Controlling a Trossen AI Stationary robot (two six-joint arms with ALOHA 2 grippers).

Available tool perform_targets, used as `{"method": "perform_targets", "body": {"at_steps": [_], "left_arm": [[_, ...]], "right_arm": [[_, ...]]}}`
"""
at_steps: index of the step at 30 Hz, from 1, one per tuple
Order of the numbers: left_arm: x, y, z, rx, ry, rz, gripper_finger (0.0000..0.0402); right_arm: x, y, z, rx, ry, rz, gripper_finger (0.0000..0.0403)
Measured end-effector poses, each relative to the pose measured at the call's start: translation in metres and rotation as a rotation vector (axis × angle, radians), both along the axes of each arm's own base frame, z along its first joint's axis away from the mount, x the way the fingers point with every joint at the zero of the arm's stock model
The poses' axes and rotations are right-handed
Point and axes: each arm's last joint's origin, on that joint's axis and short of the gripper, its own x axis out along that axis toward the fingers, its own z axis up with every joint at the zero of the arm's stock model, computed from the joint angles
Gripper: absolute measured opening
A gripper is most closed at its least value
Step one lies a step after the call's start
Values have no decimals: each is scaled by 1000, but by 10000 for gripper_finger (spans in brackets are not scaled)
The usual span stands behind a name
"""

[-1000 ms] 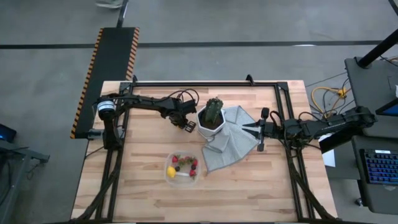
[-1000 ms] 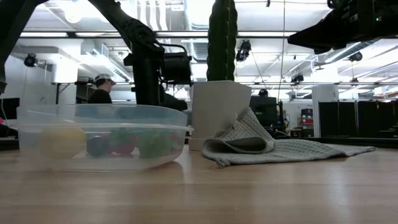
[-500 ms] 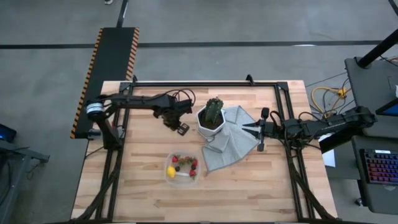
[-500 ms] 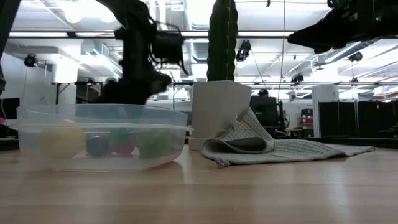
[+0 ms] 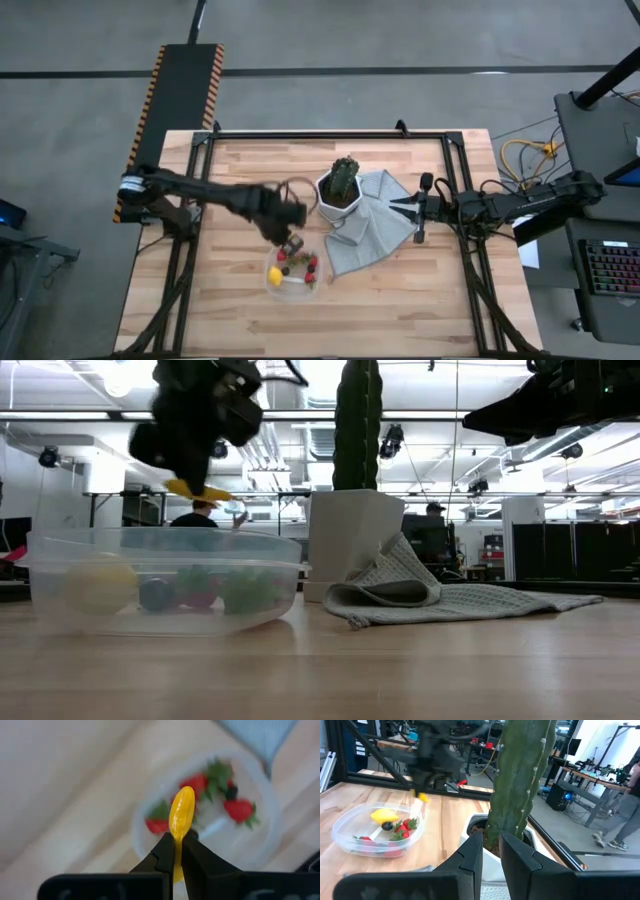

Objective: Pick and placing Produce into tupperware
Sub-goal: Put the corn into the transparent plastic container

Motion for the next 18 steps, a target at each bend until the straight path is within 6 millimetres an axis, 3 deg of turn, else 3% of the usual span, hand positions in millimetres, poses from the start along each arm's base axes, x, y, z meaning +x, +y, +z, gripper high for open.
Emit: {"method": "perform_targets", "body": {"at_steps": [9, 18], "left_arm": [[11, -51, -18, 3, -34, -80, 0], [26, -65, -53, 18, 20, -217, 2]], "right_arm": [[0, 0, 2, 6, -25, 0, 57], [1, 2, 6, 20, -65, 50, 57]]}}
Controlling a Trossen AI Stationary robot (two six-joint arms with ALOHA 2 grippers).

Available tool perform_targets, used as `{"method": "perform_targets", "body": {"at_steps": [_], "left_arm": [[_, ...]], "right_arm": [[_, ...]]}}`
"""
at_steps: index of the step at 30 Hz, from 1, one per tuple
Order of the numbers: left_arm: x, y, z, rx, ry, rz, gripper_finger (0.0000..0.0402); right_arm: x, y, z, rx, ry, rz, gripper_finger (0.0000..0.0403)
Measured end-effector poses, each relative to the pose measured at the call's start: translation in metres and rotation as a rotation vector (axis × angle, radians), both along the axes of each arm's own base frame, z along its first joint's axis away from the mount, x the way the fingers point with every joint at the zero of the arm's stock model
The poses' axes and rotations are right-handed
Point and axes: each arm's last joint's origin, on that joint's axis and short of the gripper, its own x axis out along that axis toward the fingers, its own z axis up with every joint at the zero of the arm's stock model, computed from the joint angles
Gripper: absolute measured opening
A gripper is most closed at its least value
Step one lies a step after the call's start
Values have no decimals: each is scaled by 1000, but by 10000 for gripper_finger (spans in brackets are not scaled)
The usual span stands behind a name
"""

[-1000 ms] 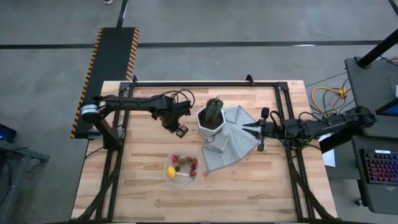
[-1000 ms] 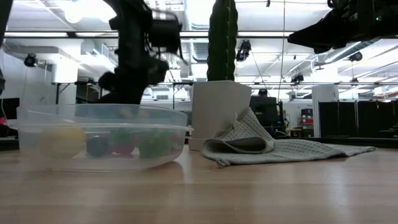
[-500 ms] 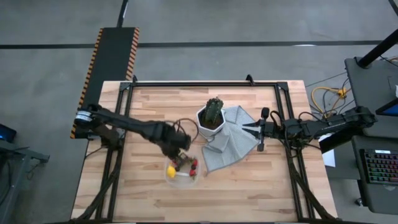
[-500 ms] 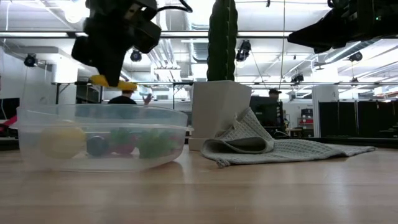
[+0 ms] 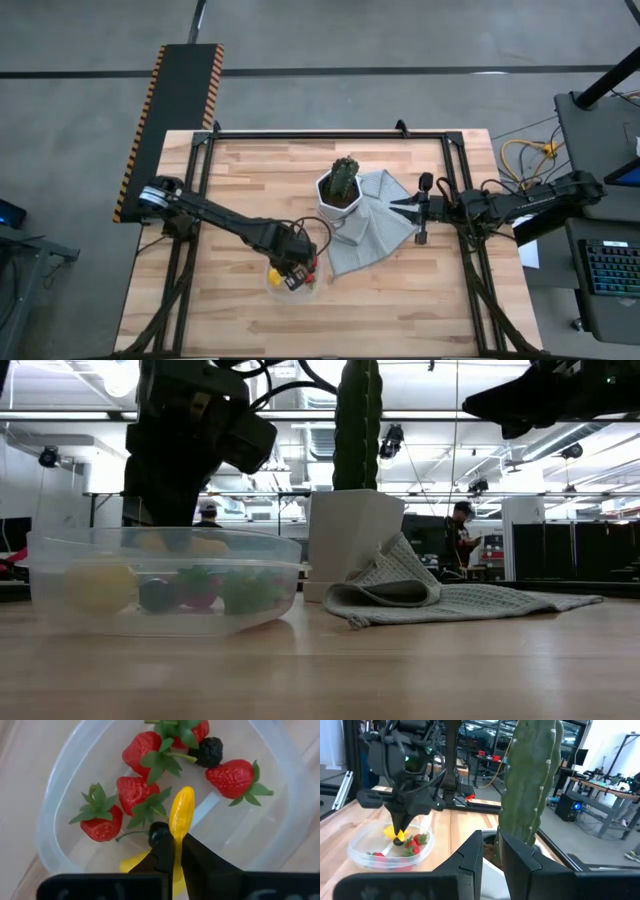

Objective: Pick and placing Produce into tupperware
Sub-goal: Put the corn into the transparent plastic container, then return to Home position

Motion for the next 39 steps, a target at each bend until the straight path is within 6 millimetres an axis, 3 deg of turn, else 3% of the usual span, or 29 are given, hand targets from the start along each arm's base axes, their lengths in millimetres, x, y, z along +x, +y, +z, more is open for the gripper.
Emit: {"method": "perform_targets", "body": {"at_steps": [15, 19, 24, 27, 31, 35, 39], "left_arm": [[1, 3, 12, 112, -111, -94, 160], [11, 6, 35, 299, -356, -169, 178], [11, 8, 88, 530, -796, -349, 180], [-7, 13, 117, 637, -967, -441, 180], [-46, 38, 141, 758, -1063, -466, 180], [-95, 71, 146, 812, -1133, -391, 180], [-144, 88, 136, 779, -1333, -449, 180]], "right_arm": [[0, 0, 0, 31, -5, 3, 57], [0, 0, 2, 30, -24, 3, 57], [-3, -1, 11, 28, -100, 2, 57], [-6, -1, 18, 41, -112, 3, 57], [-10, -1, 26, 57, -50, 6, 56], [-13, -2, 31, 94, 25, 2, 56], [-14, -2, 33, 80, 40, -4, 56]]}}
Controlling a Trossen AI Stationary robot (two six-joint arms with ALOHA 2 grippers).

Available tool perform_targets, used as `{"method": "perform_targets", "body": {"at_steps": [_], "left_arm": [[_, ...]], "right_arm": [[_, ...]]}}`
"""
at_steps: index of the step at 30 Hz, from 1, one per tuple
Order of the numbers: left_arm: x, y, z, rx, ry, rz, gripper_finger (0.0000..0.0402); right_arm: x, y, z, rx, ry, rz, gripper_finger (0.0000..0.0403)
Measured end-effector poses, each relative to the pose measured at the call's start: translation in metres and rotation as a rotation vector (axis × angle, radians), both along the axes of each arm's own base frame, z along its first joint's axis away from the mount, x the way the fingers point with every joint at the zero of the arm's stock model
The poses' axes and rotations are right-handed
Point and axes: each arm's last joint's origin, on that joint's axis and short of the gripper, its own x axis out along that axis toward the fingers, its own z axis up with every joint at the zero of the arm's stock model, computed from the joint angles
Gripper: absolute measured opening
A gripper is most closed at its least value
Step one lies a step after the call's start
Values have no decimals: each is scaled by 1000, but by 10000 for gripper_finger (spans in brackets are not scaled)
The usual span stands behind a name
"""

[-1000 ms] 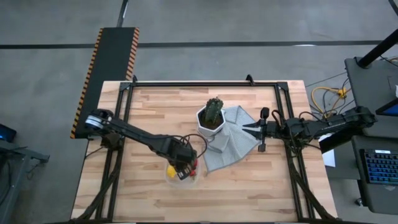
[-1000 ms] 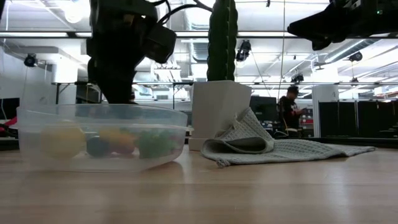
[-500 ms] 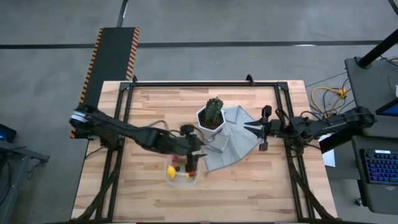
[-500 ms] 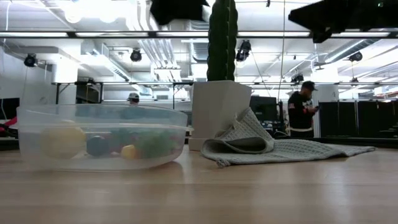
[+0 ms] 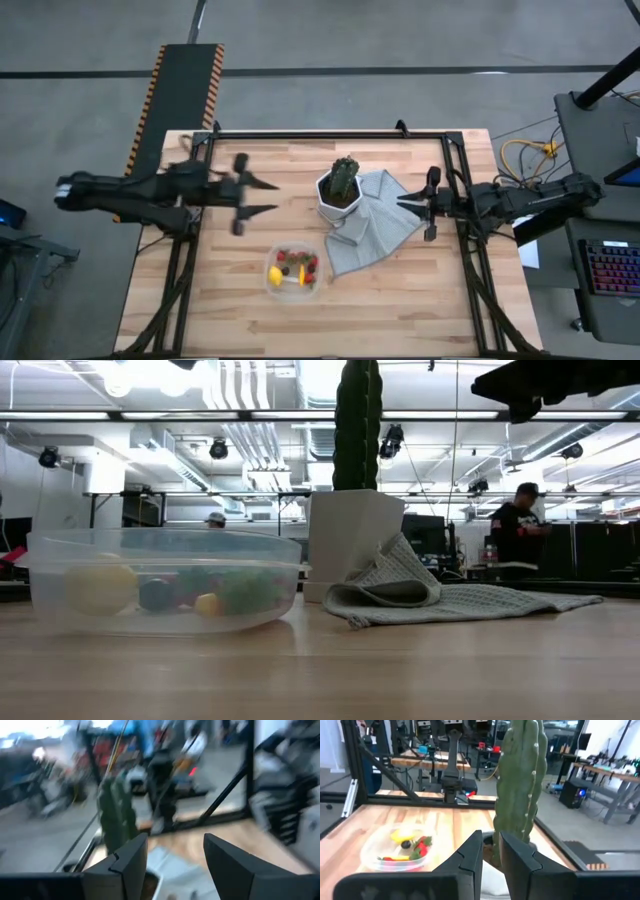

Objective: Pick and placing Produce into tupperware
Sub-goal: Return to Home position

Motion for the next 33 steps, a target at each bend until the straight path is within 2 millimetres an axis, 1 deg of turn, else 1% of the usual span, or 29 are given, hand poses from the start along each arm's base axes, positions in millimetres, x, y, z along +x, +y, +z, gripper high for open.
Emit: {"method": "perform_targets", "body": {"at_steps": [1, 3, 5, 6, 12, 16, 21, 23, 25, 31, 33], "left_arm": [[-12, 2, -2, -2, -40, -26, 180], [-34, 5, -12, -5, -85, -21, 180], [-51, 7, -22, -23, -129, 10, 180], [-56, 7, -30, -36, -129, 21, 180], [-78, 9, -69, -109, -134, 54, 180], [-88, 9, -88, -150, -127, 57, 180], [-93, 9, -103, -160, -137, 56, 172], [-94, 9, -109, -161, -133, 57, 156], [-94, 9, -113, -176, -130, 56, 130], [-94, 9, -124, -187, -76, 62, 19], [-94, 9, -126, -192, -71, 59, 8]], "right_arm": [[0, 0, 1, -17, 0, 0, 56], [-1, 0, 2, -45, -3, -3, 56], [-4, -2, 4, -64, -19, -28, 56], [-6, -3, 5, -66, -29, -43, 56], [-23, -6, 6, -52, -62, -63, 56], [-37, -9, 1, -20, -78, -64, 56], [-50, -12, -9, 2, -134, -64, 56], [-53, -12, -13, 8, -149, -64, 56], [-54, -13, -19, 9, -154, -64, 56], [-53, -13, -33, 6, -143, -64, 57], [-53, -12, -35, 6, -141, -64, 57]]}}
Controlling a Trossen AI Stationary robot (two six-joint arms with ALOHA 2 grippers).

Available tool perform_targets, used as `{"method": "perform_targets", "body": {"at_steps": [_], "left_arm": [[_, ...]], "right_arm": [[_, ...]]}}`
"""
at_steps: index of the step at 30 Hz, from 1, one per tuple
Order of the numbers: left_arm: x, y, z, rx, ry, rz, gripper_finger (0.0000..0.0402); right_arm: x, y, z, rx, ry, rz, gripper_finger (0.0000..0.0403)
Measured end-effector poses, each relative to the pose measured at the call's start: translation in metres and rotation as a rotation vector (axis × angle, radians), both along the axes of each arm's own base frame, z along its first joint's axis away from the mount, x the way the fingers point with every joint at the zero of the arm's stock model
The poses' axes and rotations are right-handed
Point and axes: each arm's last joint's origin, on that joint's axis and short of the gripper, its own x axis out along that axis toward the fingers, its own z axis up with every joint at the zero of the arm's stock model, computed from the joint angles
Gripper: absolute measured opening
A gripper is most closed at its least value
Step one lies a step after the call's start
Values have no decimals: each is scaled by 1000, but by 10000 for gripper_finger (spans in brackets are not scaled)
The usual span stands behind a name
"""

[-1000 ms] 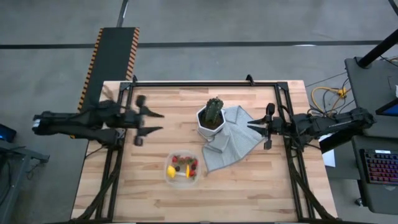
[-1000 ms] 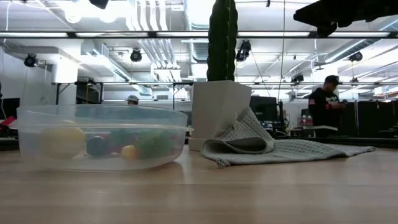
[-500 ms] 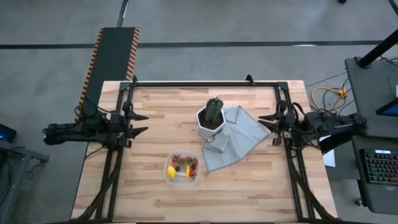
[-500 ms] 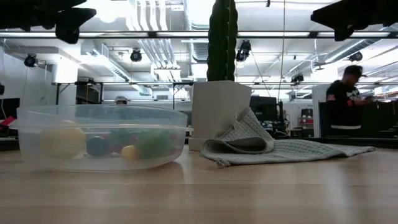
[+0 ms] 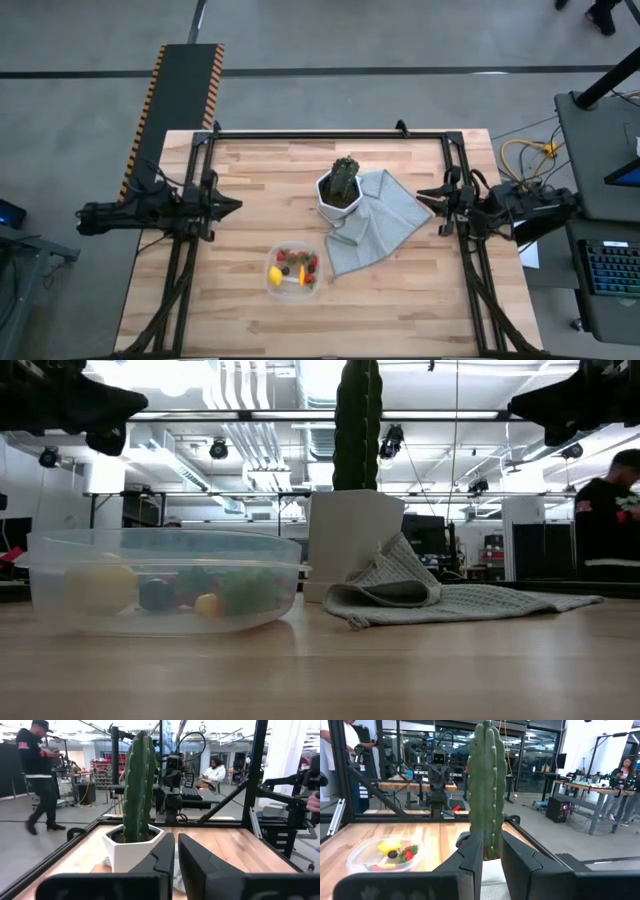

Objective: Pick and placing Produce into tupperware
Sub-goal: Return to Home position

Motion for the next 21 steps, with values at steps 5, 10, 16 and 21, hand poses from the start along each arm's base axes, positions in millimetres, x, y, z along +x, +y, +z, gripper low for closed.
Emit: {"method": "perform_targets", "body": {"at_steps": [5, 10, 16, 21], "left_arm": [[2, 1, -9, -17, 18, 39, 1], [7, 1, -21, -20, 23, 49, 0], [12, 2, -40, -15, 50, 67, 0], [13, 2, -46, -19, 58, 68, 0]], "right_arm": [[-2, 0, 0, 1, -7, 0, 57], [-2, 0, 2, 0, 0, 0, 57], [-2, 0, 1, 7, 1, 1, 57], [-2, 0, 1, 6, 2, 1, 57]]}}
